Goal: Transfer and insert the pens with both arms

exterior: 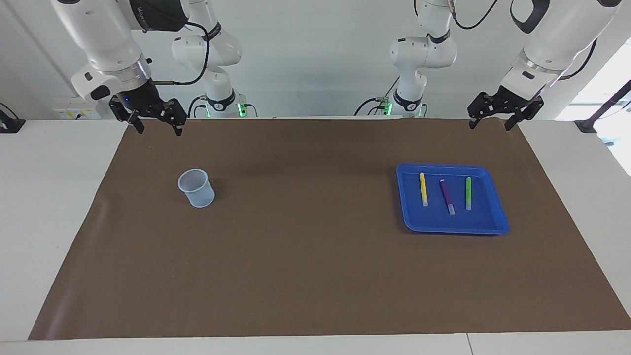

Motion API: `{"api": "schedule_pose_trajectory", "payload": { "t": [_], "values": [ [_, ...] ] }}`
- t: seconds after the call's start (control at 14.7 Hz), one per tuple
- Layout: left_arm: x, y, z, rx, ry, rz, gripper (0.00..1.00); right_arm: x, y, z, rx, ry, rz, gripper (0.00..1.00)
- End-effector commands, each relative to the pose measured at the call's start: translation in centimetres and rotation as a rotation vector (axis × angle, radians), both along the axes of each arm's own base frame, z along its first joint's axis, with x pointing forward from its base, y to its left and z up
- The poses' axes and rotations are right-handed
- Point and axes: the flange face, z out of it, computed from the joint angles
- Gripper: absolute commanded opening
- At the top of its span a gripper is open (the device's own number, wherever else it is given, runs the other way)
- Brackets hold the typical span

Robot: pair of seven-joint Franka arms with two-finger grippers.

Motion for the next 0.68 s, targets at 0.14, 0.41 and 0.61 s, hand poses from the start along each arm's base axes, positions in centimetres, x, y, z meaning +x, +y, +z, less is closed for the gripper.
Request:
{"api": "schedule_pose_trajectory", "payload": {
  "t": [0.14,0.41,0.61],
  "values": [
    [-0.3,-0.3,0.1,0.008,-0.014,0.004,1.0,0.1,-0.1,0.0,0.018,0.003,0.006,1.0],
    [-0.9,0.2,-0.4,0.008,-0.007,0.014,1.0,0.1,-0.1,0.0,0.018,0.005,0.006,1.0],
    [-1.3,2.7,-3.5,0.001,-0.03,0.033,1.0,0.1,-0.1,0.0,0.02,0.005,0.006,1.0]
  ]
}}
